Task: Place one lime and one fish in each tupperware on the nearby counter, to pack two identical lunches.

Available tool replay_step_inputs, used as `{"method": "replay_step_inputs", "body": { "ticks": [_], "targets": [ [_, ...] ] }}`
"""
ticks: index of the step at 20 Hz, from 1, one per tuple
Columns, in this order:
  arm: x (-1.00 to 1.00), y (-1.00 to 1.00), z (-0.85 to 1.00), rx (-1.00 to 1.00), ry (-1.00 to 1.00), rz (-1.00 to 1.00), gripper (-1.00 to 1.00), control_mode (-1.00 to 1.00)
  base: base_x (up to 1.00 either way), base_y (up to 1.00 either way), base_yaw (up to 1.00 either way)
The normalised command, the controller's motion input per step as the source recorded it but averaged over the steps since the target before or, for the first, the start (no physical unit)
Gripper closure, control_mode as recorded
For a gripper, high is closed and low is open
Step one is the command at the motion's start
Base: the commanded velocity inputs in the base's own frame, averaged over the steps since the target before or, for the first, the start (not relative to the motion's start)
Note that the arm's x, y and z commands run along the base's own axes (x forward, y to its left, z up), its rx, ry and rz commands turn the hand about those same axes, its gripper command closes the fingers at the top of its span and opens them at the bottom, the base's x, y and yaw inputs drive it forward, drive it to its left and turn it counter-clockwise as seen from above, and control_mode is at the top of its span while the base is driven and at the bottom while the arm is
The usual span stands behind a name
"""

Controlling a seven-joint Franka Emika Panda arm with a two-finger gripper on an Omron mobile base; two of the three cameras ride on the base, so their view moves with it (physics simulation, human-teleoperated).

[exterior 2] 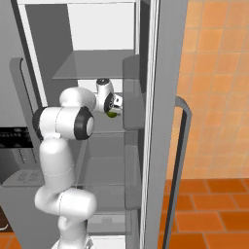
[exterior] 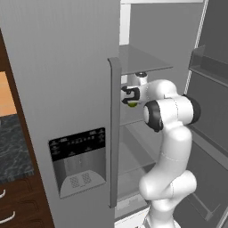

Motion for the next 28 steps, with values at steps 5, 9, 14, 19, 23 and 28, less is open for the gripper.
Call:
{"method": "replay_step_inputs", "body": {
  "ticks": [5,9,14,19,23,28],
  "targets": [
    [-0.07,0.00,-0.13,0.00,0.00,0.00,1.00,-1.00,0.00,0.00,0.00],
    [-0.69,-0.01,-0.23,0.01,-0.01,0.00,1.00,-1.00,0.00,0.00,0.00],
    [-0.95,0.00,-0.21,0.00,-0.01,-0.01,1.00,-1.00,0.00,0.00,0.00],
    [-1.00,0.00,-0.03,0.04,-0.05,-0.01,1.00,-1.00,0.00,0.00,0.00],
    [-1.00,0.00,0.11,0.02,-0.01,-0.02,1.00,-1.00,0.00,0.00,0.00],
    [-1.00,0.00,0.59,0.00,0.00,-0.01,1.00,-1.00,0.00,0.00,0.00]
  ]
}}
